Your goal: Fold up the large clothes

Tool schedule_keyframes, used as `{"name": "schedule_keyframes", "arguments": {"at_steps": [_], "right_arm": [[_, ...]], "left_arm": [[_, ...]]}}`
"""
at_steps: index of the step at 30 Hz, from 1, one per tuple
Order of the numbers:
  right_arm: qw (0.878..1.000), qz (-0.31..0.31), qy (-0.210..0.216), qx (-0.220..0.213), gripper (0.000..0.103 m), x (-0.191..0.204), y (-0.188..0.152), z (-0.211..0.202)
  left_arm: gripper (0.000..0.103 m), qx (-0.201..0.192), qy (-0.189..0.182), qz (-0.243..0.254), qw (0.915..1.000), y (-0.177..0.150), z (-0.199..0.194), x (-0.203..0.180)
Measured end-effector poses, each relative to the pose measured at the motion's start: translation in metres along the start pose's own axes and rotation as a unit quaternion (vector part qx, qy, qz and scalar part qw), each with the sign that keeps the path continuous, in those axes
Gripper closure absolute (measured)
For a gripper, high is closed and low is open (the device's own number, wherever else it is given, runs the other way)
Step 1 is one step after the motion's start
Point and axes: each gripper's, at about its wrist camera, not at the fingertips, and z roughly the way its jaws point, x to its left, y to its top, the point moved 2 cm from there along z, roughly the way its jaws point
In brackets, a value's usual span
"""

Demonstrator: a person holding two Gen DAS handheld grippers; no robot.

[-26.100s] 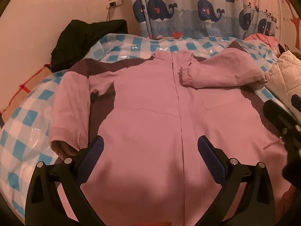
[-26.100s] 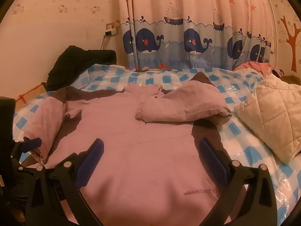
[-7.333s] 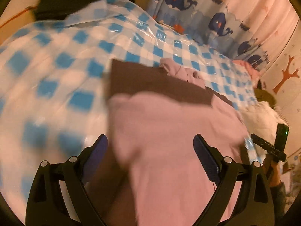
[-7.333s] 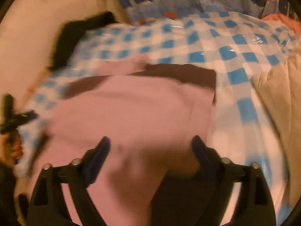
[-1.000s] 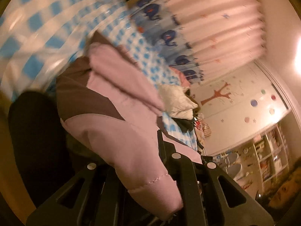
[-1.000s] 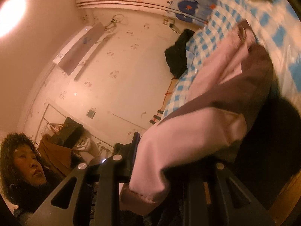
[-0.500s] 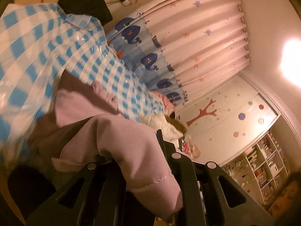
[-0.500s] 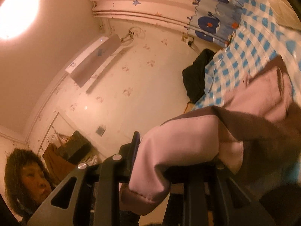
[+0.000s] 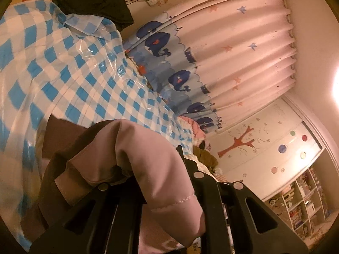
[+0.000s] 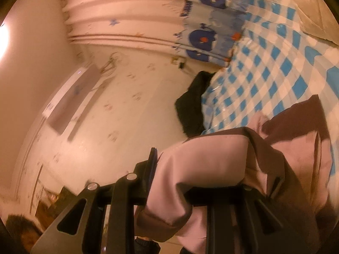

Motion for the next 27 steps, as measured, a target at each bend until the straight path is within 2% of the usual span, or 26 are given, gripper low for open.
{"name": "schedule_keyframes", "arguments": {"at_steps": [6,13,18,21,23,26,27], "right_arm": [[0.998,0.044,-0.051,-0.008,0.078,-0.061,0.029,0.036],[0.991,0.085,-0.102,-0.005,0.078,-0.124,0.043,0.064],[0.989,0.097,-0.114,0.003,0.078,-0.142,0.042,0.067],[0.987,0.107,-0.120,0.009,0.076,-0.146,0.042,0.068],[0.985,0.121,-0.119,0.013,0.074,-0.148,0.044,0.069],[0.982,0.142,-0.120,0.018,0.071,-0.147,0.046,0.069],[0.983,0.145,-0.114,0.016,0.066,-0.142,0.047,0.069]], "left_arm": [[0.094,0.007,0.035,-0.020,0.9992,0.030,0.059,0.043],[0.094,0.013,0.085,-0.059,0.9945,0.041,0.110,0.110],[0.093,0.025,0.103,-0.092,0.9901,0.033,0.126,0.154],[0.091,0.035,0.103,-0.106,0.9884,0.031,0.131,0.167],[0.088,0.046,0.098,-0.114,0.9876,0.033,0.131,0.168],[0.074,0.060,0.079,-0.136,0.9857,0.044,0.124,0.158],[0.056,0.053,0.065,-0.140,0.9866,0.049,0.117,0.150]]}}
